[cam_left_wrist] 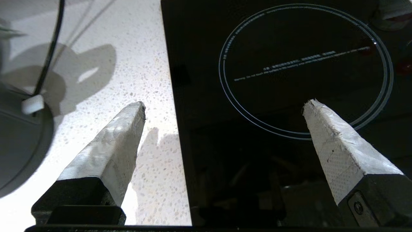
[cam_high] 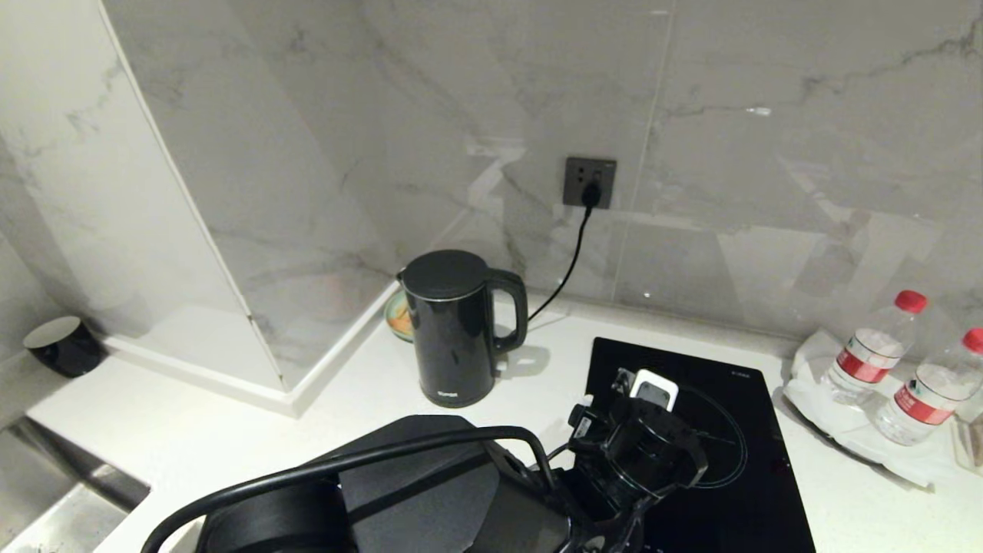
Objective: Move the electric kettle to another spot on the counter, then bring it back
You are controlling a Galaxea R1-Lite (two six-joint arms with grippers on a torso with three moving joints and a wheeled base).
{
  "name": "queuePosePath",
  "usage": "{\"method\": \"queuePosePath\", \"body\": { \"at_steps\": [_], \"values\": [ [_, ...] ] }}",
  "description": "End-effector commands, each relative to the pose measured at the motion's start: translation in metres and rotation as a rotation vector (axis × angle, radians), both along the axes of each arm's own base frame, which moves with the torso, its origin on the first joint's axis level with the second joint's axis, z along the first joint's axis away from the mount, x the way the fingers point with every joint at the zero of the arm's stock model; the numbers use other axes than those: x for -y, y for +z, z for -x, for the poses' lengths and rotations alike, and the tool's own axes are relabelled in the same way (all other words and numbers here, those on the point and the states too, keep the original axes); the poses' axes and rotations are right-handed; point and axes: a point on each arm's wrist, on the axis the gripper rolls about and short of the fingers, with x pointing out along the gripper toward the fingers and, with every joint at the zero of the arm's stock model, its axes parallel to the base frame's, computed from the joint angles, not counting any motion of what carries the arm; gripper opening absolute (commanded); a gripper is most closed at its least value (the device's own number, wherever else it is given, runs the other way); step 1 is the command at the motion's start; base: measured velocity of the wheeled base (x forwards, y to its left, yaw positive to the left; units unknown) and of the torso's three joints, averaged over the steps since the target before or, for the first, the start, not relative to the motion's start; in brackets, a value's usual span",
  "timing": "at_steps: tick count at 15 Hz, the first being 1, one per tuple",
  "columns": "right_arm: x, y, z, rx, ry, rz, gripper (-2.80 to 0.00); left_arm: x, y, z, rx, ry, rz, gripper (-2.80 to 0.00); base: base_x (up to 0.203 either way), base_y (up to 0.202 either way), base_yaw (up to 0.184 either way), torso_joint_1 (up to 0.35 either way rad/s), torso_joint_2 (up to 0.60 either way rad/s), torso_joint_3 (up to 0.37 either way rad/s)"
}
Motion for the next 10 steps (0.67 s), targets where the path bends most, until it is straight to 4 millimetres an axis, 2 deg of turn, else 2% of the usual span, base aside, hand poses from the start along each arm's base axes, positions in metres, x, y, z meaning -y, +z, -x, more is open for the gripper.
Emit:
{"method": "queuePosePath", "body": {
  "at_steps": [1, 4, 7, 10],
  "values": [
    [0.000, 0.000, 0.000, -0.001, 0.000, 0.001, -2.80, -0.001, 0.005, -0.001, 0.007, 0.005, 0.011, 0.00, 0.000, 0.000, 0.000, 0.002, 0.00, -0.205],
    [0.000, 0.000, 0.000, -0.001, 0.000, 0.001, -2.80, -0.004, 0.000, -0.009, 0.018, 0.020, -0.003, 0.00, 0.000, 0.000, 0.000, 0.000, 0.00, -0.161],
    [0.000, 0.000, 0.000, -0.001, 0.000, 0.001, -2.80, -0.001, 0.002, -0.011, 0.075, 0.002, 0.006, 0.00, 0.000, 0.000, 0.000, 0.003, 0.00, -0.032],
    [0.000, 0.000, 0.000, -0.001, 0.000, 0.001, -2.80, 0.007, 0.004, -0.035, 0.089, 0.030, 0.009, 0.00, 0.000, 0.000, 0.000, 0.000, 0.00, 0.000]
  ]
}}
